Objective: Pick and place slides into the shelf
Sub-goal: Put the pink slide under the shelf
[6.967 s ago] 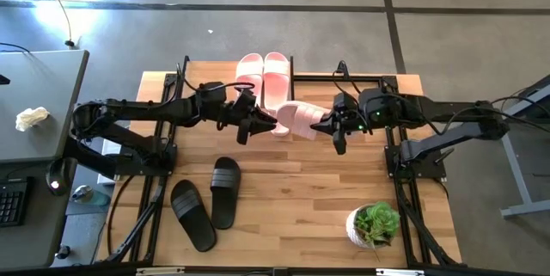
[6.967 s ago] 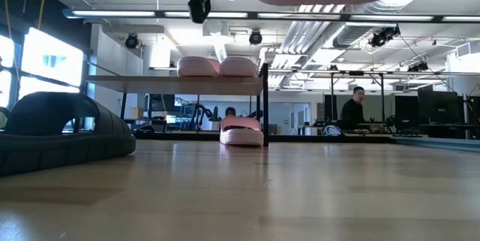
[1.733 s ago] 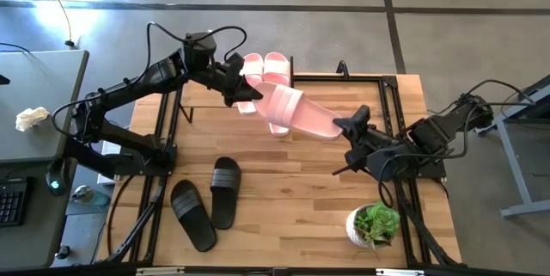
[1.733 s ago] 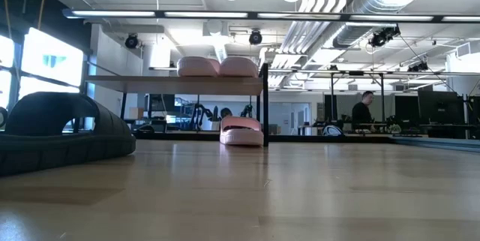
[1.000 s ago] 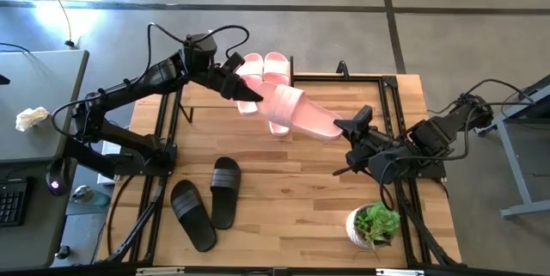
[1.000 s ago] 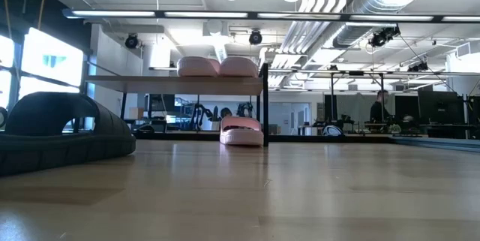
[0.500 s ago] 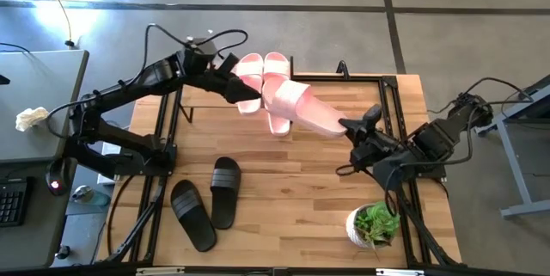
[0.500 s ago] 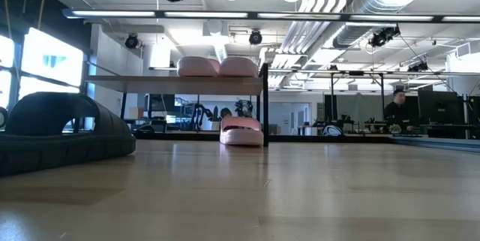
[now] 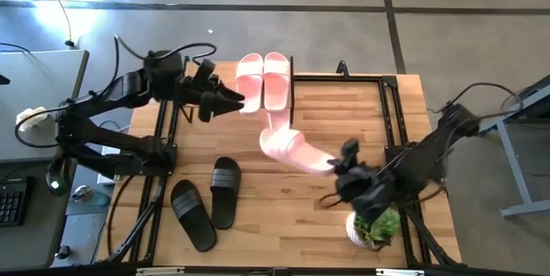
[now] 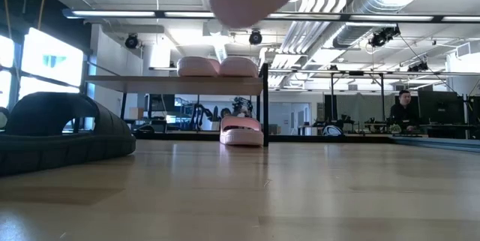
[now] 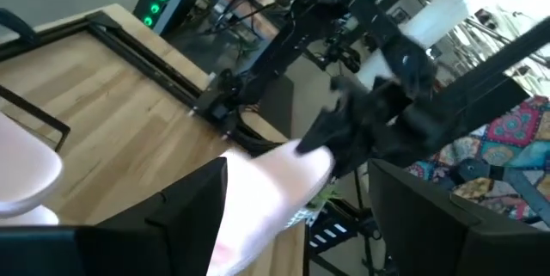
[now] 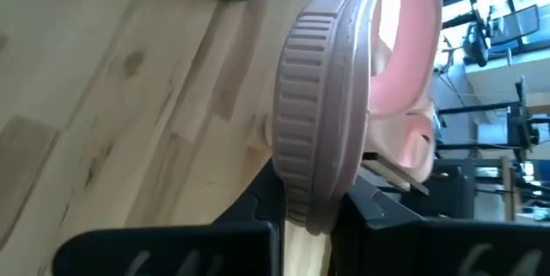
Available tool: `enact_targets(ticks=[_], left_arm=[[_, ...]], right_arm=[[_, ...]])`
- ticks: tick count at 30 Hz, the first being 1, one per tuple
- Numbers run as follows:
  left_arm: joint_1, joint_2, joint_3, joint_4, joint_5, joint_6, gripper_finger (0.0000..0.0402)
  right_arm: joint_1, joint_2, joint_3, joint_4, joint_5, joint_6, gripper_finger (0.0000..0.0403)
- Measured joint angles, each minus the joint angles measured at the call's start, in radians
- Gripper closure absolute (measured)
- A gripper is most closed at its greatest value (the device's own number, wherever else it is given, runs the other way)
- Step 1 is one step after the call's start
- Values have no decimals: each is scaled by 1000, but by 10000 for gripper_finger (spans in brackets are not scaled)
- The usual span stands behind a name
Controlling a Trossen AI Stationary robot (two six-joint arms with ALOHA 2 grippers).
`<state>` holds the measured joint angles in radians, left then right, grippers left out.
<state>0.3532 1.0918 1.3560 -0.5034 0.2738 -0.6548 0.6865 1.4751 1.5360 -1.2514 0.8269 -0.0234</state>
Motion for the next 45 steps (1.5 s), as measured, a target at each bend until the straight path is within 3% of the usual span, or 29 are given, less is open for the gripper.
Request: enact_targets(ticks=[7,15,25,34,40,45], left_arm=[[-90,-35,0,-6,-90,33,138],[-191,-35,0,-76,-111,108,138],[-323,-34,0,-119,-147,206,138],[-416,-34,0,-151,-276,240,138],[-472,-34,0,-151,-367,230,137],[-500,-33,0,-151,-409,213,137]], right_arm=[[-34,181,0,25,-40,24,378],[-168,356,0,245,-79,44,381],[-286,547,0,490,1,-2,382],[-405,638,0,616,60,-24,372],[-474,665,0,791,2,-175,373],[-528,672,0,839,-50,-188,373]])
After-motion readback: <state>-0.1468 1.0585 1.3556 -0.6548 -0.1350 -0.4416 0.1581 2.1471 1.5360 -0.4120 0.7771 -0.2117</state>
